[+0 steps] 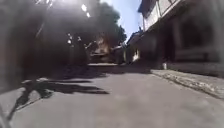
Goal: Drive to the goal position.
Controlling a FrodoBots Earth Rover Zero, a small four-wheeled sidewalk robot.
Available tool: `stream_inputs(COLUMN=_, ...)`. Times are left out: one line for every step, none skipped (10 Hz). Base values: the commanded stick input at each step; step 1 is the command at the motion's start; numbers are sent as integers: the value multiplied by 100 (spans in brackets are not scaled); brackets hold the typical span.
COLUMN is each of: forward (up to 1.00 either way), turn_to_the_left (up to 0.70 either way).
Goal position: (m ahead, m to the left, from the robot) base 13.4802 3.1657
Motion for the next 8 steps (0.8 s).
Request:
stream_inputs(forward=100, turn_to_the_left=-31)
stream_inputs(forward=100, turn_to_the_left=-31)
stream_inputs(forward=100, turn_to_the_left=-31)
stream_inputs(forward=100, turn_to_the_left=-29)
stream_inputs(forward=100, turn_to_the_left=0)
stream_inputs(forward=100, turn_to_the_left=9)
stream_inputs(forward=100, turn_to_the_left=9)
stream_inputs(forward=100, turn_to_the_left=-12)
